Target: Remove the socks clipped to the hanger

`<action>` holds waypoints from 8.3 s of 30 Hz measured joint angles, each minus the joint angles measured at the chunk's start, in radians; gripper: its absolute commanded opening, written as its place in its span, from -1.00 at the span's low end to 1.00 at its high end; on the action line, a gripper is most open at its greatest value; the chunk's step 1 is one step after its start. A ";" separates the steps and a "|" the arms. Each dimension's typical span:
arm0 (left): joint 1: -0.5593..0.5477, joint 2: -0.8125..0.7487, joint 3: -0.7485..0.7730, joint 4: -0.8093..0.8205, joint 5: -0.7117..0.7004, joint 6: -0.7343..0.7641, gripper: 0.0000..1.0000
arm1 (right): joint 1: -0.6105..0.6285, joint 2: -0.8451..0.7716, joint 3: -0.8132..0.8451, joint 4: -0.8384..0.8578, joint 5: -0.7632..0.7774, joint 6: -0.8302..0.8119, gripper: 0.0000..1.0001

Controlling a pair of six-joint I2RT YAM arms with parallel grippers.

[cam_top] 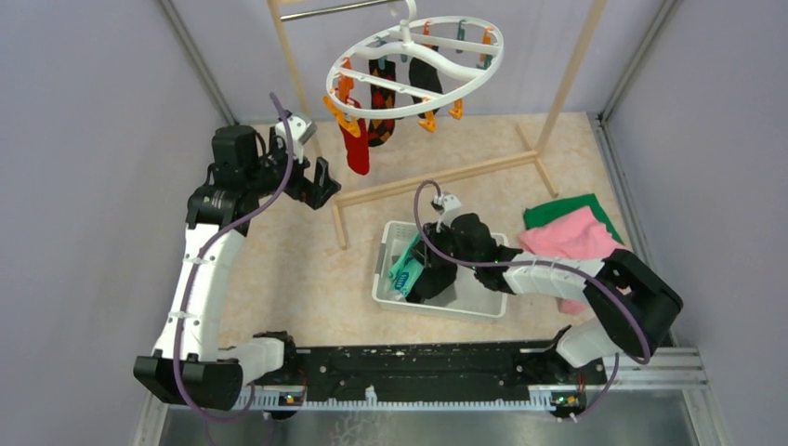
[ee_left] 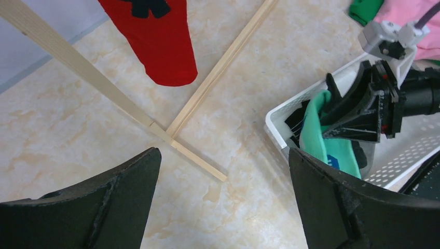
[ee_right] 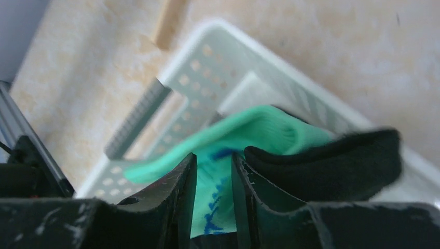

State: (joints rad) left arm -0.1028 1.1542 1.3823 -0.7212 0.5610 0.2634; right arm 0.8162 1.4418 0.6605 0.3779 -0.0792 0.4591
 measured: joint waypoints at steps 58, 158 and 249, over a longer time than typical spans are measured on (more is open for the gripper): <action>0.220 0.092 0.120 -0.051 0.200 -0.031 0.93 | -0.130 0.973 1.123 0.544 0.029 -0.320 -1.00; -0.103 0.254 -0.119 1.112 0.538 -1.051 0.69 | -0.105 0.007 0.166 0.938 -0.776 0.896 -1.00; -0.304 0.276 0.070 0.825 0.311 -0.831 -0.92 | 0.015 0.008 0.106 0.152 0.220 -0.592 0.97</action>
State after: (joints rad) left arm -0.4068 1.4303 1.4525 0.1036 0.8722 -0.5674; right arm 0.8314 1.4498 0.7662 0.5297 0.1410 -0.1329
